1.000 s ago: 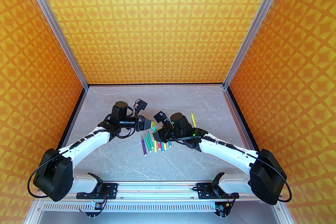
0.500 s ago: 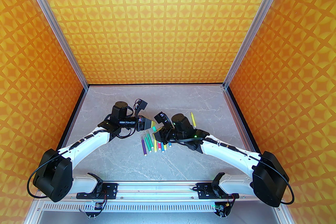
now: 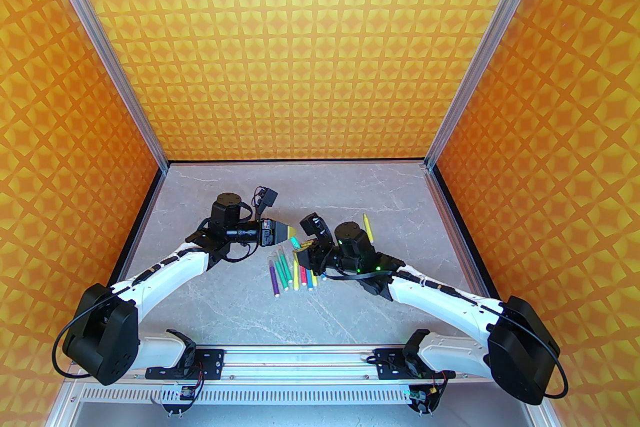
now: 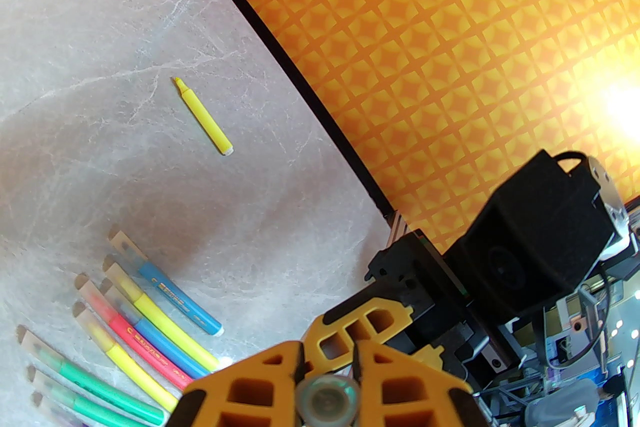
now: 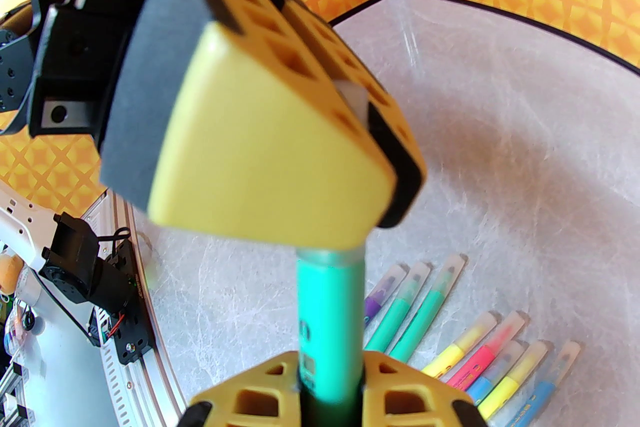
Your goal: Open the pen caps
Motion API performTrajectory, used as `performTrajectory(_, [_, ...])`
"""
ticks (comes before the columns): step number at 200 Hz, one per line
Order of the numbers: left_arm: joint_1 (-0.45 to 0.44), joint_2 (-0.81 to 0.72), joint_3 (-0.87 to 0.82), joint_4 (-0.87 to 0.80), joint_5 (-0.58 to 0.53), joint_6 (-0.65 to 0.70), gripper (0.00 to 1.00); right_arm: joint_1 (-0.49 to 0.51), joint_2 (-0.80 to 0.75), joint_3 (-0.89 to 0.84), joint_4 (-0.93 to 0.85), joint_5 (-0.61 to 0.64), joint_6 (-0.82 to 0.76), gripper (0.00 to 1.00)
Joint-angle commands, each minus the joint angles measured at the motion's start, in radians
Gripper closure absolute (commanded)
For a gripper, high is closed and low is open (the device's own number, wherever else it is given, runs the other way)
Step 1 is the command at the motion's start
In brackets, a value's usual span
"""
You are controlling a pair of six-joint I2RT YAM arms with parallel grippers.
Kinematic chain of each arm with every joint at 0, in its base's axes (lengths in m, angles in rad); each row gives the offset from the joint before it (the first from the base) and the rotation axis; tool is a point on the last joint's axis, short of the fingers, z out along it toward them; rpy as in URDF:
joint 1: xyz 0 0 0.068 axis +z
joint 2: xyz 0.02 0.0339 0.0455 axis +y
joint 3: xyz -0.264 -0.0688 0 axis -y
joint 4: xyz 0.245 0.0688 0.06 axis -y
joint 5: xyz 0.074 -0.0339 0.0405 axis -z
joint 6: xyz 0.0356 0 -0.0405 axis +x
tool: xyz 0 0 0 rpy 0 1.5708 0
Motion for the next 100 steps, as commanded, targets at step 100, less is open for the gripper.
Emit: performTrajectory(100, [0.136,-0.062,-0.029,0.184,-0.134,-0.128,1.0,-0.003,-0.063,-0.104,-0.103,0.023,-0.031,1.0])
